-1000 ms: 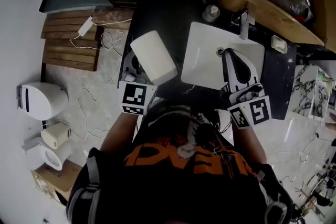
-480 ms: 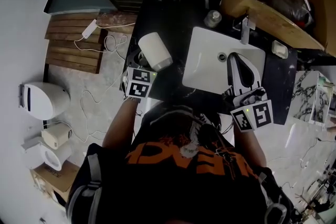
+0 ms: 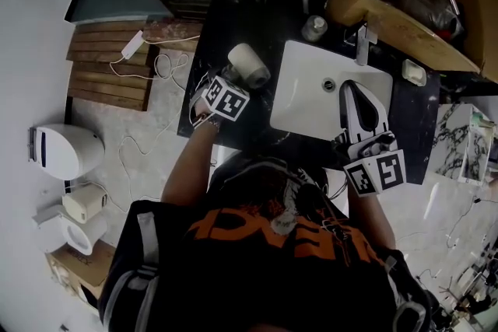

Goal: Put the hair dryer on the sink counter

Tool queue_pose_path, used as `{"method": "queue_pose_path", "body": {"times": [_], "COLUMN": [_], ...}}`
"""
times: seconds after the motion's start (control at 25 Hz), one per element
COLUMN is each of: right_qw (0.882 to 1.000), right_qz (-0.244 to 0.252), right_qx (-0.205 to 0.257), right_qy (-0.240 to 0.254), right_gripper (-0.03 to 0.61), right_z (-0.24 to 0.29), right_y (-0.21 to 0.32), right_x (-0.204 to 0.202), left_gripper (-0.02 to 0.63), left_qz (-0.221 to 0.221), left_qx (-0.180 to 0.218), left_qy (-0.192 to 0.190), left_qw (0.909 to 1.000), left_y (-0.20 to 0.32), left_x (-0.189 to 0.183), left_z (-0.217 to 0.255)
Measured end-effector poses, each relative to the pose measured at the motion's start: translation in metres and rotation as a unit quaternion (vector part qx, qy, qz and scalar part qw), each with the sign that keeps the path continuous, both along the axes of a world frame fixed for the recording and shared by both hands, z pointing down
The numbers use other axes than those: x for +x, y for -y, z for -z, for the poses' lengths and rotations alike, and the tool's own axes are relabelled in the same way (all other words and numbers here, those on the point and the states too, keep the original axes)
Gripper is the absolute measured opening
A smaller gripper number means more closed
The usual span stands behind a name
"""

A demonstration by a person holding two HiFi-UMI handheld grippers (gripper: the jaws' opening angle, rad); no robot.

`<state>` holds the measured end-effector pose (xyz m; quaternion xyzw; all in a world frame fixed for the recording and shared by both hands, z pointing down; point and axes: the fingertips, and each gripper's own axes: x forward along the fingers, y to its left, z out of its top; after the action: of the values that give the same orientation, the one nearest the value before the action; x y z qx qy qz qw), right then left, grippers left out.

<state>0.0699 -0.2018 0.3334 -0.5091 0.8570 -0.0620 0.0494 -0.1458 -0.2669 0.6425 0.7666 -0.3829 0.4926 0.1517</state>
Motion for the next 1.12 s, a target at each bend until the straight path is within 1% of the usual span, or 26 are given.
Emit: {"method": "queue_pose_path", "body": {"times": [0.08,0.16,0.32,0.44,0.52,0.64,0.8,0.84,0.88,0.92,1.12], "right_qw": [1.0,1.0,1.0,1.0,1.0,1.0,1.0,1.0,1.0,1.0,1.0], "right_qz": [-0.003,-0.006,-0.004,0.0,0.002,0.005,0.011,0.013,0.013,0.013,0.011], "right_qx": [-0.001,-0.004,-0.009,-0.008,-0.009,-0.007,-0.01,-0.011,-0.011,-0.01,-0.01], "right_qy": [-0.001,0.0,0.005,0.005,0.006,0.006,0.003,0.002,0.0,-0.001,-0.004], "right_gripper": [0.014,0.014,0.014,0.014,0.014,0.014,0.014,0.014,0.014,0.014,0.014], "right_z": [-0.001,-0.003,-0.007,-0.006,-0.006,-0.007,-0.006,-0.005,-0.004,-0.003,-0.003], "right_y": [0.0,0.0,0.002,0.003,0.004,0.005,0.0,0.0,0.0,0.0,0.0], "right_x": [0.002,0.005,0.004,0.002,0.003,0.001,-0.001,-0.001,-0.001,-0.001,0.004], "left_gripper": [0.241,0.241,0.242,0.244,0.25,0.261,0.272,0.308,0.409,0.436,0.454], "left_qz": [-0.014,-0.02,-0.007,0.003,0.001,-0.009,-0.038,-0.042,-0.044,-0.045,-0.041], "left_qx": [-0.011,-0.026,-0.056,-0.056,-0.054,-0.053,-0.057,-0.059,-0.061,-0.059,-0.035], "left_qy": [0.02,0.031,0.032,0.028,0.028,0.026,0.031,0.029,0.025,0.021,0.005], "left_qw": [0.9997,0.999,0.9979,0.998,0.9981,0.9982,0.9972,0.997,0.9969,0.997,0.9985], "left_y": [0.0,0.004,0.015,0.02,0.02,0.02,0.011,0.009,0.008,0.008,0.008], "left_x": [0.002,0.004,0.004,0.002,0.002,0.005,0.007,0.006,0.005,0.004,0.004], "left_z": [-0.008,-0.013,-0.018,-0.018,-0.019,-0.02,-0.023,-0.022,-0.021,-0.019,-0.009]}}
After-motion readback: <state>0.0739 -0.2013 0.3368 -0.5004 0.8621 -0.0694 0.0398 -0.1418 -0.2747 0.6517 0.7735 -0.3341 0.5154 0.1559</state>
